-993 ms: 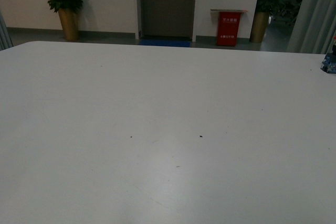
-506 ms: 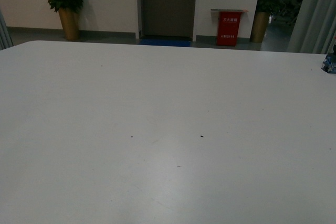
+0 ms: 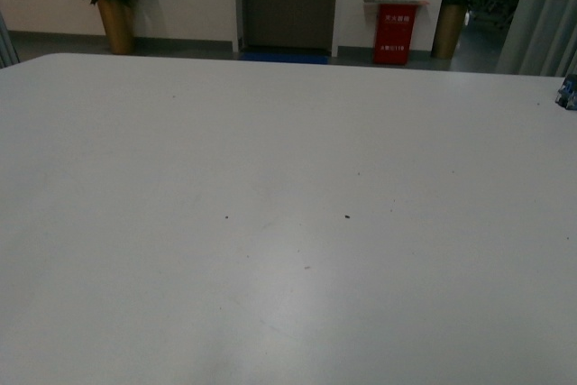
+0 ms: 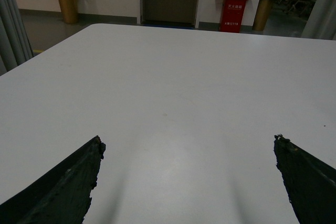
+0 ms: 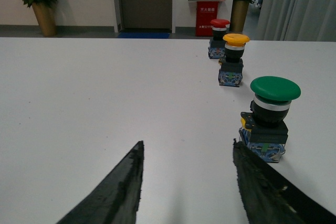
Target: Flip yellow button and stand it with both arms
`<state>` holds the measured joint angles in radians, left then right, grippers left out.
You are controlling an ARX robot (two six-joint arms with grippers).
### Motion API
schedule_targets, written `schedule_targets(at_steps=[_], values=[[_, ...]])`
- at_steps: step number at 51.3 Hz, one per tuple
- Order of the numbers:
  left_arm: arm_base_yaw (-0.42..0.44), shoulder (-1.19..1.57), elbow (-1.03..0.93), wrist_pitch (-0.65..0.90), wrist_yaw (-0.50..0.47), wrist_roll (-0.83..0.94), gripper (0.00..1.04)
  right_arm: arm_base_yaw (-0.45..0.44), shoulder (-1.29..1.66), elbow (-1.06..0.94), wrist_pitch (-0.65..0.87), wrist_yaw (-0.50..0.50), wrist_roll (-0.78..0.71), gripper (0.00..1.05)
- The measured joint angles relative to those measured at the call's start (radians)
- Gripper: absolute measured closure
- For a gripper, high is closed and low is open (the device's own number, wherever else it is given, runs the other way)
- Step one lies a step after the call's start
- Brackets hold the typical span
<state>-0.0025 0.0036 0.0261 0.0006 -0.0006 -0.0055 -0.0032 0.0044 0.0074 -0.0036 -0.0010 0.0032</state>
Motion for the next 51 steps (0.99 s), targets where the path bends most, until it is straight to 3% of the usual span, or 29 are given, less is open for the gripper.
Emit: schedule_targets(at_steps=[12, 51], values=[[0.000, 0.000, 0.000, 0.000, 0.000, 0.000, 0.07, 0.000, 0.000, 0.000, 0.000, 0.000, 0.001, 0.06], [0.000, 0.000, 0.000, 0.000, 0.000, 0.000, 0.07, 0.000, 0.000, 0.000, 0.000, 0.000, 0.000, 0.07]])
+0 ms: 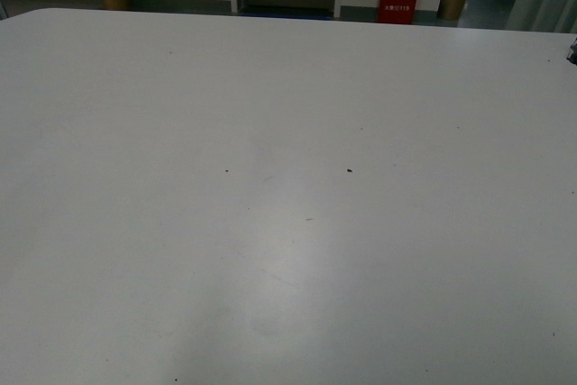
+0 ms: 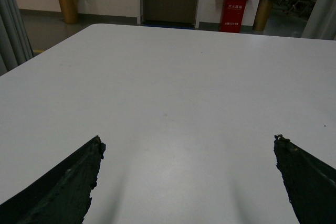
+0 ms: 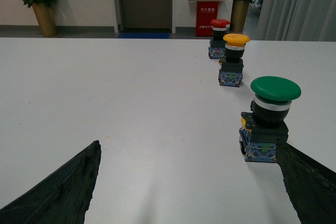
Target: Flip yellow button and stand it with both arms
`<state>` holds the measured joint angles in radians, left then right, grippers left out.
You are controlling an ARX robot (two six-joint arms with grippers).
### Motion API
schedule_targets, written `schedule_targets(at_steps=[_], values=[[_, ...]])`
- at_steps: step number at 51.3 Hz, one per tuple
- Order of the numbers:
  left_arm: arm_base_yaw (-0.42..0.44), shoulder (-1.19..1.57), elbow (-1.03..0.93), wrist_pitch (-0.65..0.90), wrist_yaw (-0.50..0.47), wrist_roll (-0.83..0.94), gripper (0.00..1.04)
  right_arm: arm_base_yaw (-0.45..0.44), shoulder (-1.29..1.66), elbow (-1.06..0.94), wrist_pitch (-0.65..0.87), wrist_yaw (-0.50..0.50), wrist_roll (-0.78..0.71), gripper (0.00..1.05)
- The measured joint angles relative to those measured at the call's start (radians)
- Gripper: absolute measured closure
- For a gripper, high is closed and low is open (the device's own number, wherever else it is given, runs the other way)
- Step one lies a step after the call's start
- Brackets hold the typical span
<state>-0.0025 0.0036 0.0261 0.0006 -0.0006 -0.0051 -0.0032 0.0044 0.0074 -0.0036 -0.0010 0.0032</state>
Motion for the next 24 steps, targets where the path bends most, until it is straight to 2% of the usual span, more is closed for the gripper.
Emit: schedule_targets(at_steps=[24], values=[[0.000, 0.000, 0.000, 0.000, 0.000, 0.000, 0.07, 0.000, 0.000, 0.000, 0.000, 0.000, 0.000, 0.07]])
